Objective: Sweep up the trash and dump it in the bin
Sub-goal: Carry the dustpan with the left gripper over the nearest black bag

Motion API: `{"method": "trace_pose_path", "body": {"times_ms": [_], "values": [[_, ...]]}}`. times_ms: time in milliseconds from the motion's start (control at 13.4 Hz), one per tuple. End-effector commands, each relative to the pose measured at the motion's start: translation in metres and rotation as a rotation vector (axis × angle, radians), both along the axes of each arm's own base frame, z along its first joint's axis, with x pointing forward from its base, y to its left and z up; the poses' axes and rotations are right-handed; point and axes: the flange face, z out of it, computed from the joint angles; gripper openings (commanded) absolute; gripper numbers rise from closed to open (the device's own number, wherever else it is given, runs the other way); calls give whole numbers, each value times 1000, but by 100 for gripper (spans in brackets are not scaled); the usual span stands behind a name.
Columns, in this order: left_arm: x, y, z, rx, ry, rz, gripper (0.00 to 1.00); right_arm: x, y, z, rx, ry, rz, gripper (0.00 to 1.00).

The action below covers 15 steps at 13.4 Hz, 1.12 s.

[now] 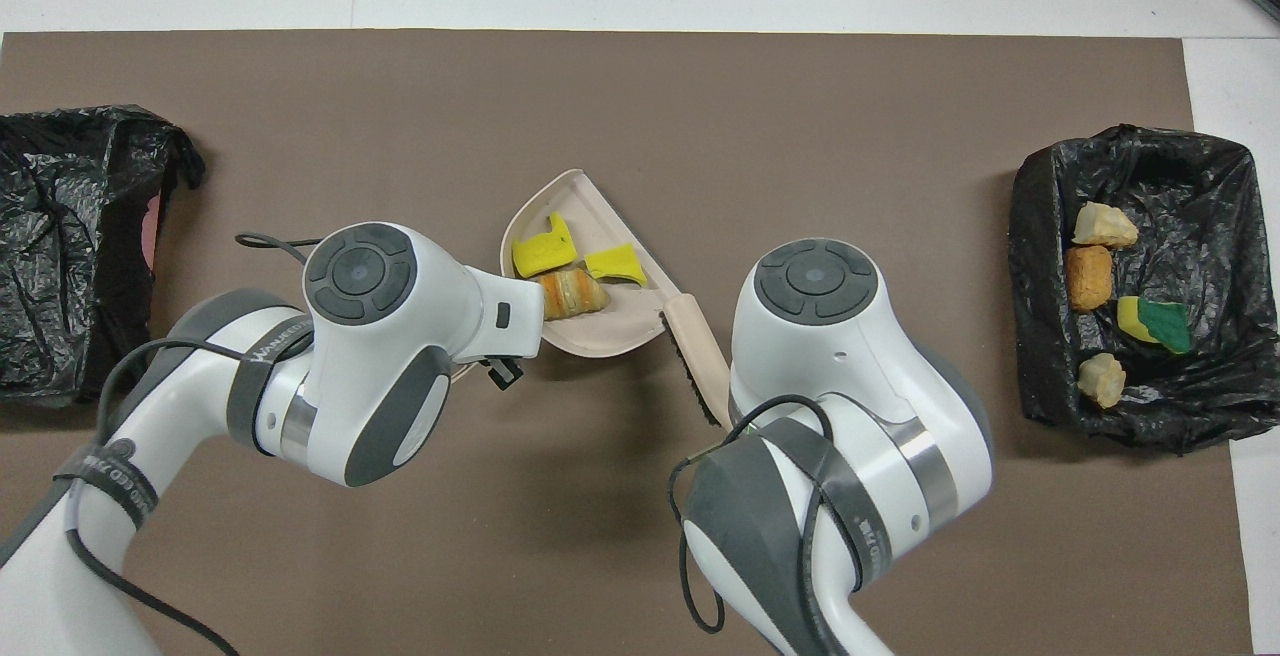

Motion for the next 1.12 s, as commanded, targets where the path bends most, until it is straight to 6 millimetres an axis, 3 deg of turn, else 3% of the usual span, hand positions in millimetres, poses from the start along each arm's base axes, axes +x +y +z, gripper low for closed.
{"method": "trace_pose_path", "body": {"times_ms": [0, 223, 447, 596, 894, 1043], "values": [[-2, 37, 34, 2, 1, 101, 0, -20, 22, 9, -50, -59, -168, 0], [1, 92, 68, 17, 18, 185, 0, -23, 44, 11, -70, -146, -346, 0], [21, 156, 91, 23, 25, 246, 0, -40, 80, 4, -7, -159, -345, 0], [28, 186, 110, 25, 30, 288, 0, -50, 102, -4, 11, -168, -361, 0], [31, 286, 126, 36, 84, 473, 0, -84, 159, -49, -7, -164, -347, 0], [29, 339, 128, 35, 86, 552, 8, -101, 180, -69, -17, -168, -341, 0]]}}
